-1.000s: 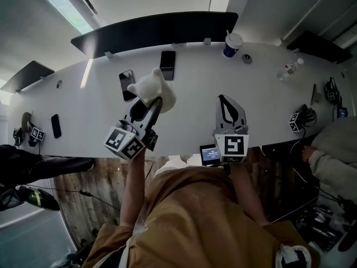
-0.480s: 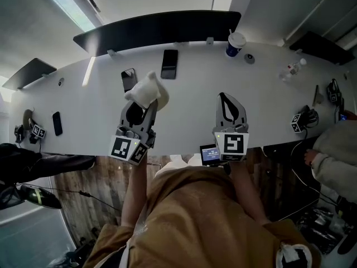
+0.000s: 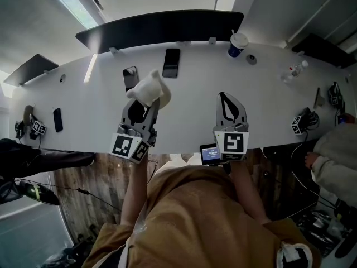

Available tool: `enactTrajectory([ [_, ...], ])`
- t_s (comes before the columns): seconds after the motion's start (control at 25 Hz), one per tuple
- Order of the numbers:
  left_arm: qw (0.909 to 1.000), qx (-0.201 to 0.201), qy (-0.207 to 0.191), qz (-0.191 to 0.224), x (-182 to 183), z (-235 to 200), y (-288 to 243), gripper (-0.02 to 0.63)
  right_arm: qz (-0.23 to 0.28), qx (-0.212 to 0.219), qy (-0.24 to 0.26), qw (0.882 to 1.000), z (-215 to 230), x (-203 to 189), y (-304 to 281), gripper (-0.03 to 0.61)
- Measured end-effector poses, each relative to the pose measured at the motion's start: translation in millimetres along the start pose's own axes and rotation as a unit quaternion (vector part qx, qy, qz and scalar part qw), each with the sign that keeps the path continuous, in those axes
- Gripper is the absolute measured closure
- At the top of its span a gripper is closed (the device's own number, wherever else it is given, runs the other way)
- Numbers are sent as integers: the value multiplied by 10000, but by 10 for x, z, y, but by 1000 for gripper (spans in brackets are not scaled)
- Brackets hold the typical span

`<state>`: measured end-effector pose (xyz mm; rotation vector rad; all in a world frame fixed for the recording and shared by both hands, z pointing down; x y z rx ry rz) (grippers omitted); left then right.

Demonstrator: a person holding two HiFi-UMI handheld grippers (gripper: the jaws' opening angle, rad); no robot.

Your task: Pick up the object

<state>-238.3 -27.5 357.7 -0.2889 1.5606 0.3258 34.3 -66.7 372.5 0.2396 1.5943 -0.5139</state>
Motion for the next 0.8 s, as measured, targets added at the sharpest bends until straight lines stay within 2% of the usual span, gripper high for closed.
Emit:
enactTrajectory([
  [0.16,9998,-55,94,135,29,5,-10,443,-5,24,31,10000,3,-5,0,569],
  [0.52,10000,-34,-28,-9,11,-11,-22,443,-53,45,36,10000,38,-8,-18,569],
  [0.8,9997,4,170,150,68,-20,-74,444,16,28,81,10000,38,15,-55,569],
])
Point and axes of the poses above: the fingertips, and each gripper's own axes: y backward along the fingers, z to its right, x out of its top, the point moved 8 cm from there along y, backward along the fingers, and after that the axes turned 9 degrees about -y, right-handed, at the moved point
